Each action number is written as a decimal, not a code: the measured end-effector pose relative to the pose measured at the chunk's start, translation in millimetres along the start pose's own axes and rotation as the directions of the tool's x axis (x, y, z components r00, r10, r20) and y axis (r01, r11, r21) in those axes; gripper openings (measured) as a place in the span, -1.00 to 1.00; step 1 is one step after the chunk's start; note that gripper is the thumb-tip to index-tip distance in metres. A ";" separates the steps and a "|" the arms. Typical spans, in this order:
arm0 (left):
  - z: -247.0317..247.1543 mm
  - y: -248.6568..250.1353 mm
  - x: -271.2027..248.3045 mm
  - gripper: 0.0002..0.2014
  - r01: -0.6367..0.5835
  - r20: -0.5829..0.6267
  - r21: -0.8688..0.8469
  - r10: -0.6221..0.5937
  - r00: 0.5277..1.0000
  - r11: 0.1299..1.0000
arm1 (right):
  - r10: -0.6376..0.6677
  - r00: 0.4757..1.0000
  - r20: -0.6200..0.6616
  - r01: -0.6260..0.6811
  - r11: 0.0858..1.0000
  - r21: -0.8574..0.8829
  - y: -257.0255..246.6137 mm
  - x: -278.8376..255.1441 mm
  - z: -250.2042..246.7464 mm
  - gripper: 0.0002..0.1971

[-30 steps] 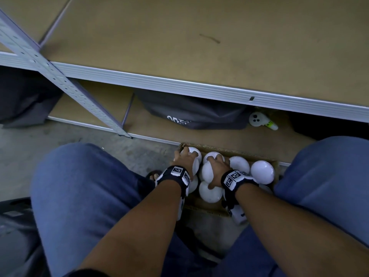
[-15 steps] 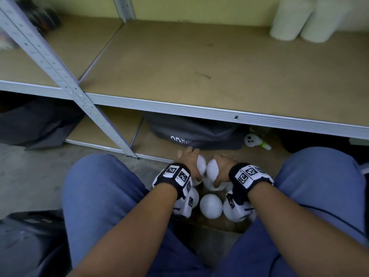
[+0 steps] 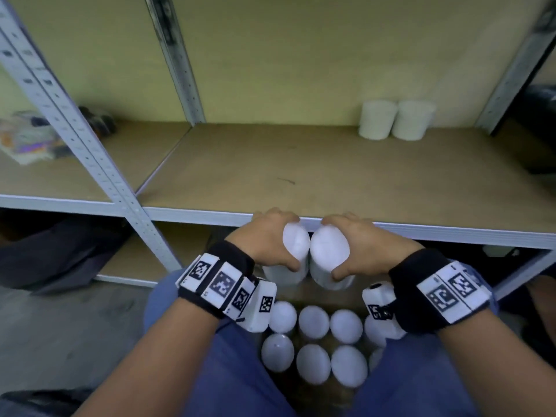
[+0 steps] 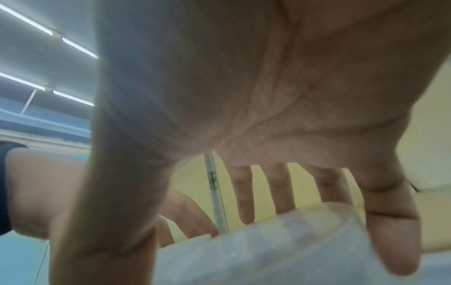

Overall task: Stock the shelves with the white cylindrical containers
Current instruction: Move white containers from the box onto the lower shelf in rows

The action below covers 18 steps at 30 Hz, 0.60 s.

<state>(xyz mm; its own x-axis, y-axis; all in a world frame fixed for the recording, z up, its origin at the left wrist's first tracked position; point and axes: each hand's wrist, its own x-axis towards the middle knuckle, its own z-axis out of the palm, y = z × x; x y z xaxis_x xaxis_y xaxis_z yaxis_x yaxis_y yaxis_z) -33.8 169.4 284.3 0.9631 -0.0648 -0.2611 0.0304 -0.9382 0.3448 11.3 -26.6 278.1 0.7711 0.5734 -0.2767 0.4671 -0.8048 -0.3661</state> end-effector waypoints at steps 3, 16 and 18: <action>-25.3 13.2 -5.1 -0.14 -0.052 -0.106 -0.033 0.048 0.993 0.998 | -0.009 0.994 -0.106 0.014 0.999 0.047 -0.2 -14.3 -28.4 -0.06; -56.9 45.8 51.5 -0.39 -0.086 -0.311 -0.161 0.032 0.950 0.983 | 0.069 0.891 -0.449 0.012 0.985 0.174 31.9 16.3 -71.8 -0.44; -51.7 45.2 62.1 -0.40 -0.067 -0.305 -0.184 0.008 0.952 0.981 | 0.101 0.895 -0.434 -0.018 0.981 0.192 38.1 26.3 -64.4 -0.45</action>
<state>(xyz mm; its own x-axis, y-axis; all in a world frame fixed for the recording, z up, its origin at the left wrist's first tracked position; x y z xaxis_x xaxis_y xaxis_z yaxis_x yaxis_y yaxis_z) 41.3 140.6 330.2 0.9990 0.0346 0.0291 0.0144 -0.8533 0.5212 77.2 -52.0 314.1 0.9254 0.3653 0.1007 0.3614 -0.7710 -0.5244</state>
